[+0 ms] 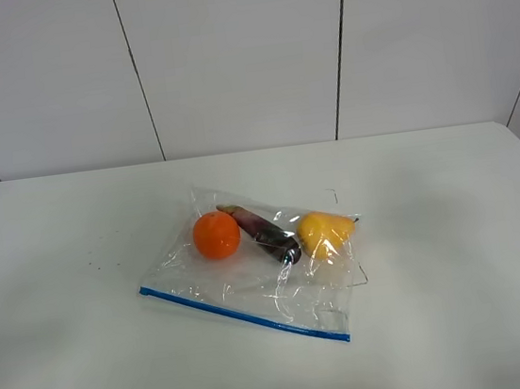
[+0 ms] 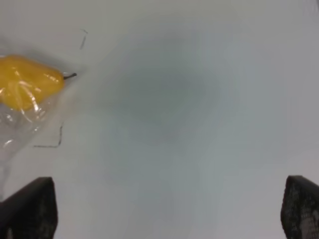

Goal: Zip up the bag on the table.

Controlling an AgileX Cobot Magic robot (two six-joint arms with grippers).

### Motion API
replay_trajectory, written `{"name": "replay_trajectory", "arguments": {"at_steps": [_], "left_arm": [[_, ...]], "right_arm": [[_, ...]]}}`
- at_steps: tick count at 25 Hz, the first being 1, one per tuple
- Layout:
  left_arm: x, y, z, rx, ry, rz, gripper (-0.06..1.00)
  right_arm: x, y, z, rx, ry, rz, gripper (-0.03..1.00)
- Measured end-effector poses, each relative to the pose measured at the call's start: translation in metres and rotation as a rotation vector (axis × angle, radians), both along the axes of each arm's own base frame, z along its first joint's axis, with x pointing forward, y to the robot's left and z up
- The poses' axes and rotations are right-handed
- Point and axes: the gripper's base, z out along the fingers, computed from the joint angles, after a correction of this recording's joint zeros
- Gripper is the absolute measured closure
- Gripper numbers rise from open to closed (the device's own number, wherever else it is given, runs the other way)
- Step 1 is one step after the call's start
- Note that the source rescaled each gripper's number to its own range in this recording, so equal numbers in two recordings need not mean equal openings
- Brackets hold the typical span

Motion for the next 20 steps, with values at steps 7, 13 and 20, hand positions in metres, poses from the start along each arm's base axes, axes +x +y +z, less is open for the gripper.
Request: {"name": "replay_trajectory", "arguments": {"at_steps": [7,13,20], "left_arm": [[0.000,0.000,0.000,0.000,0.000,0.000,-0.06],[0.000,0.000,0.000,0.000,0.000,0.000,-0.06],[0.000,0.000,0.000,0.000,0.000,0.000,-0.06]], "right_arm": [[-0.045,0.001,-0.023,0.025,-0.086,0.013,-0.03],[-0.066,0.001,-0.027,0.030,-0.140,0.018,-0.03],[-0.077,0.001,-0.031,0.028,-0.143,0.021,-0.03]]}}
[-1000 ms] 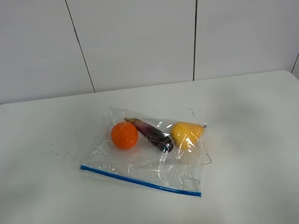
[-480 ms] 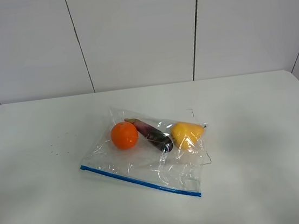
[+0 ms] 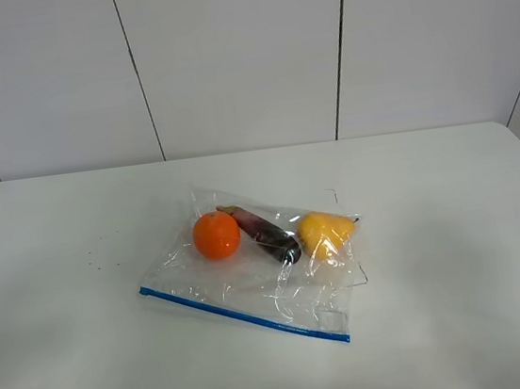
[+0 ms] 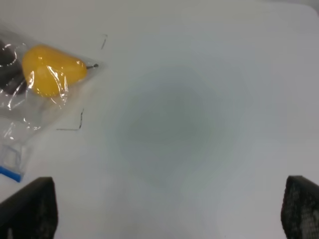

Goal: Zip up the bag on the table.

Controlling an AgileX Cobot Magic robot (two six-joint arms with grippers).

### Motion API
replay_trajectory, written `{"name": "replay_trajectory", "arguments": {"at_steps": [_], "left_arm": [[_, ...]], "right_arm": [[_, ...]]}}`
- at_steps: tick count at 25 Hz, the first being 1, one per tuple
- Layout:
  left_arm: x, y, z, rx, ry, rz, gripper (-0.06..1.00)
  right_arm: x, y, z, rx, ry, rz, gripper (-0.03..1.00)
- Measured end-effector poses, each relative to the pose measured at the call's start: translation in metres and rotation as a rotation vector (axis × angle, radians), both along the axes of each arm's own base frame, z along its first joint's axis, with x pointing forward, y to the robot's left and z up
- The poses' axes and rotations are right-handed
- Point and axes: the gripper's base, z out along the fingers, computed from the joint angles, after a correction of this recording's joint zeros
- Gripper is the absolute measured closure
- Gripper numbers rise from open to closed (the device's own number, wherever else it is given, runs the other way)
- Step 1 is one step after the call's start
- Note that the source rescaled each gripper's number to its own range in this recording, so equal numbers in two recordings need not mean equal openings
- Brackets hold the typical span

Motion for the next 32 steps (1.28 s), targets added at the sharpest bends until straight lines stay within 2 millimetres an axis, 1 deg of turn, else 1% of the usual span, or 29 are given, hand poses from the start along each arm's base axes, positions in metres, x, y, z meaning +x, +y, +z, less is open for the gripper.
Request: {"name": "replay_trajectory", "arguments": {"at_steps": [5,8,13,19,23,28,32], "left_arm": [[0.000,0.000,0.000,0.000,0.000,0.000,-0.06],[0.000,0.000,0.000,0.000,0.000,0.000,-0.06],[0.000,0.000,0.000,0.000,0.000,0.000,-0.06],[0.000,0.000,0.000,0.000,0.000,0.000,-0.06],[0.000,0.000,0.000,0.000,0.000,0.000,-0.06],[0.000,0.000,0.000,0.000,0.000,0.000,-0.06],[0.000,0.000,0.000,0.000,0.000,0.000,-0.06]], "right_arm": [[-0.011,0.000,0.000,0.002,-0.069,0.000,-0.03],[-0.014,0.000,0.000,0.002,-0.085,0.000,-0.03],[-0.015,0.000,-0.002,0.001,-0.067,0.001,-0.03],[-0.010,0.000,-0.012,0.019,-0.032,-0.007,-0.03],[-0.008,0.000,-0.014,0.024,-0.035,-0.012,-0.03],[-0.008,-0.004,-0.014,0.045,-0.033,-0.074,-0.03],[-0.008,-0.005,-0.014,0.051,-0.033,-0.090,-0.03]]}}
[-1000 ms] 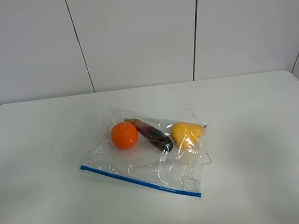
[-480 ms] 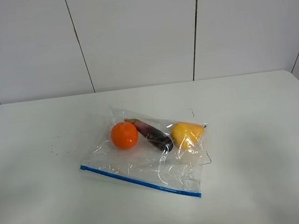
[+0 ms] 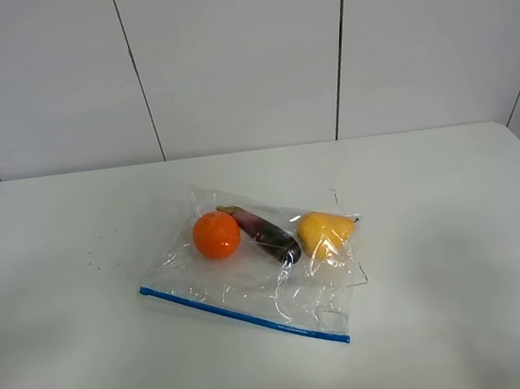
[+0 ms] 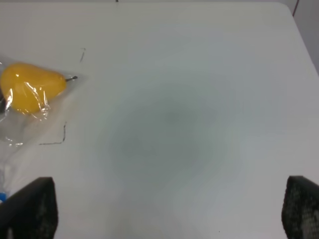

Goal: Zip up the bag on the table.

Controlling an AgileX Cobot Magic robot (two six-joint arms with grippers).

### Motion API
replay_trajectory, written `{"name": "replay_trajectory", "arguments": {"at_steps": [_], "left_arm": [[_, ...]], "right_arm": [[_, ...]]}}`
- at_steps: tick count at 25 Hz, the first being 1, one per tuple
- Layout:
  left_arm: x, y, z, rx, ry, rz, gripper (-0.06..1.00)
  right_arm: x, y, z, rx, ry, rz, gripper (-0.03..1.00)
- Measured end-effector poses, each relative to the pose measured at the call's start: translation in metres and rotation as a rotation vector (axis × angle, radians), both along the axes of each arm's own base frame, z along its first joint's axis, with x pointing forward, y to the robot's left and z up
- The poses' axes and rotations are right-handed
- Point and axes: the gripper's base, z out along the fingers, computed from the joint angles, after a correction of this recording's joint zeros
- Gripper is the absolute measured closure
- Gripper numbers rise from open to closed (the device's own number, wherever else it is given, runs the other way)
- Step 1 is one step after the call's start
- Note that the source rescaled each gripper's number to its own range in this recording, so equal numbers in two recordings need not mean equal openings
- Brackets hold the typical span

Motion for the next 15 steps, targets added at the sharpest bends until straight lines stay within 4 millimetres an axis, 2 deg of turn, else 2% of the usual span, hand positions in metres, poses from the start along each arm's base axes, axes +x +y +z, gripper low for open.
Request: {"name": "replay_trajectory", "arguments": {"at_steps": [15], "left_arm": [[0.0000,0.0000,0.0000,0.000,0.000,0.000,-0.06]], "right_arm": [[0.0000,0.0005,0.0001,-0.014,-0.001,0.013,-0.03]]}}
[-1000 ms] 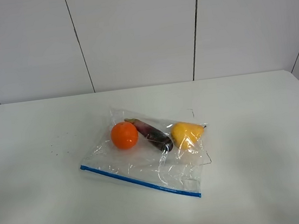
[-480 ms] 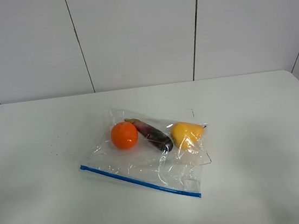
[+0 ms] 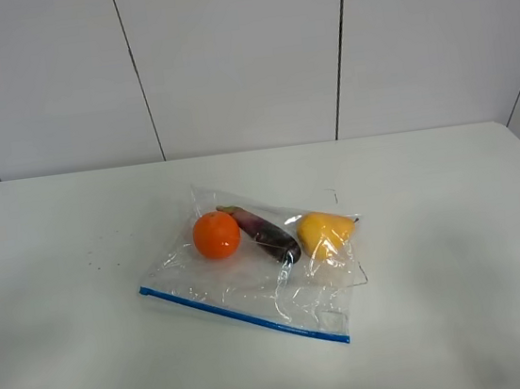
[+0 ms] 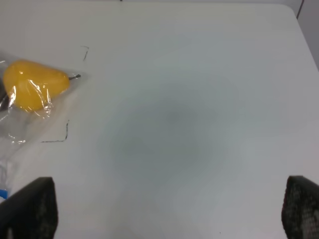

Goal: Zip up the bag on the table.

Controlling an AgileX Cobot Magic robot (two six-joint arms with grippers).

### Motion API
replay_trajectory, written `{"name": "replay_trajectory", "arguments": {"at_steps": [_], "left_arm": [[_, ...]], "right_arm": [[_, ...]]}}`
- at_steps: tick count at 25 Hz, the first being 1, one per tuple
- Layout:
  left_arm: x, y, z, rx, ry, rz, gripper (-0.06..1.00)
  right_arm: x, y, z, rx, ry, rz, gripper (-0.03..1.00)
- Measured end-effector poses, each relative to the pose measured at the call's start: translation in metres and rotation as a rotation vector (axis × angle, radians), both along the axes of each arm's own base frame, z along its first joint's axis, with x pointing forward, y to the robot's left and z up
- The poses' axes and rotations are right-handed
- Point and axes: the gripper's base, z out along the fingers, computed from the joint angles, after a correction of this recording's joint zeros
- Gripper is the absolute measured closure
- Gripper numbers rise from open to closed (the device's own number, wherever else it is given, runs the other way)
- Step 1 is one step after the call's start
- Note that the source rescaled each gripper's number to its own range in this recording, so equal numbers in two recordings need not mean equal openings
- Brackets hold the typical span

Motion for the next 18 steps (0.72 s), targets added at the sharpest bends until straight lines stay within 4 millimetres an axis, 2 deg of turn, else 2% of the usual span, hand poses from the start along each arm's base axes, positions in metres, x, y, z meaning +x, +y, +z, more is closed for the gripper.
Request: {"name": "replay_trajectory", "arguments": {"at_steps": [18], "left_arm": [[0.0000,0.0000,0.0000,0.000,0.000,0.000,-0.06]], "right_arm": [[0.0000,0.0000,0.0000,0.000,0.000,0.000,-0.03]]}}
